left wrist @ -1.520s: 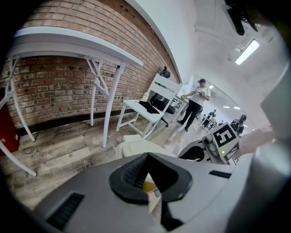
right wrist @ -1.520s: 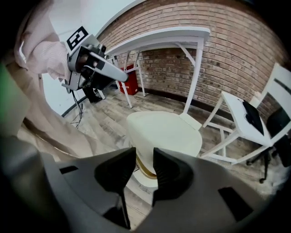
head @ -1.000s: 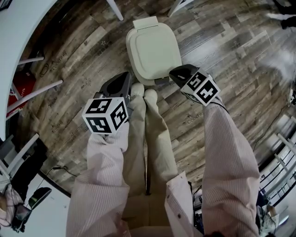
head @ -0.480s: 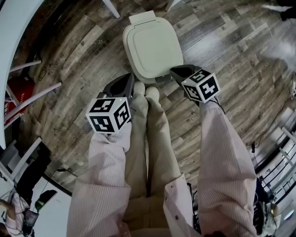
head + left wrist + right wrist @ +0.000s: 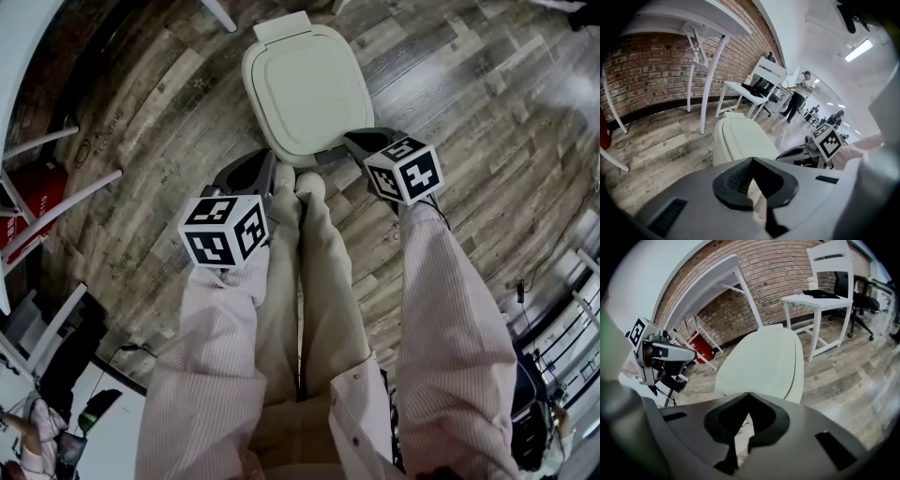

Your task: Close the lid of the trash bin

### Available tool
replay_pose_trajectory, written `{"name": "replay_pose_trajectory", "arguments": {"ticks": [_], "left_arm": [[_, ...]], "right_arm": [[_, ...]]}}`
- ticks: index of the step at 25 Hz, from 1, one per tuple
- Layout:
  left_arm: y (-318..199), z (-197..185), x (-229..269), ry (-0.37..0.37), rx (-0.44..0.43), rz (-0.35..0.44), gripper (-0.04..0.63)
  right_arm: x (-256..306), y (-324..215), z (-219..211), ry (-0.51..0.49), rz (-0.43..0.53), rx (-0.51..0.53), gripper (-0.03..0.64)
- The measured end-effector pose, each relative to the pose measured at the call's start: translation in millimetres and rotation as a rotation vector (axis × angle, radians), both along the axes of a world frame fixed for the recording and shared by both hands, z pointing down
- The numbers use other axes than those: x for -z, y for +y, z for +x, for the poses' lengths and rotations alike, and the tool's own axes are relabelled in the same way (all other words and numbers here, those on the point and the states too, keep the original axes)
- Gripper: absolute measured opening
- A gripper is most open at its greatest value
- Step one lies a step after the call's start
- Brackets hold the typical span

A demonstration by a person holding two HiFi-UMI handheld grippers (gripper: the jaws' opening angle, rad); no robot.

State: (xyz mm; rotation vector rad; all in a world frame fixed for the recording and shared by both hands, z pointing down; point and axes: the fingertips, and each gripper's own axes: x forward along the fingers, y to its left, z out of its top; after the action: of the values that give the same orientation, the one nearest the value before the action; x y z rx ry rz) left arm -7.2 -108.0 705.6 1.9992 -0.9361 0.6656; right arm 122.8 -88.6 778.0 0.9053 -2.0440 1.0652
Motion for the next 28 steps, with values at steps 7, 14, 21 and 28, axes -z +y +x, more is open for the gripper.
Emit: {"name": "replay_pose_trajectory", "arguments": {"ticks": [7,14,21,28], "left_arm": [[6.5,0.3,-11.7,0.0,-0.001,-0.015,-0.008],[12.1,3.4,-17.6,0.004,-0.002,-0.027,-0.008],[13.2,4.9,-18.9,0.007,-0.002,-0.027,-0.008],[13.8,1.1,-17.6,0.007,0.006,-0.03,-0.008]], "right_arm": [[-3.8,0.2,0.0,0.016,-0.009,-0.045,0.003],[-6.9,0.1,-0.9,0.072,-0.039,-0.03,0.003],[-9.7,0.2,-1.0,0.128,-0.047,-0.002,0.003],[-9.9,0.1,-0.1,0.106,-0.058,-0.052,0.003]]}}
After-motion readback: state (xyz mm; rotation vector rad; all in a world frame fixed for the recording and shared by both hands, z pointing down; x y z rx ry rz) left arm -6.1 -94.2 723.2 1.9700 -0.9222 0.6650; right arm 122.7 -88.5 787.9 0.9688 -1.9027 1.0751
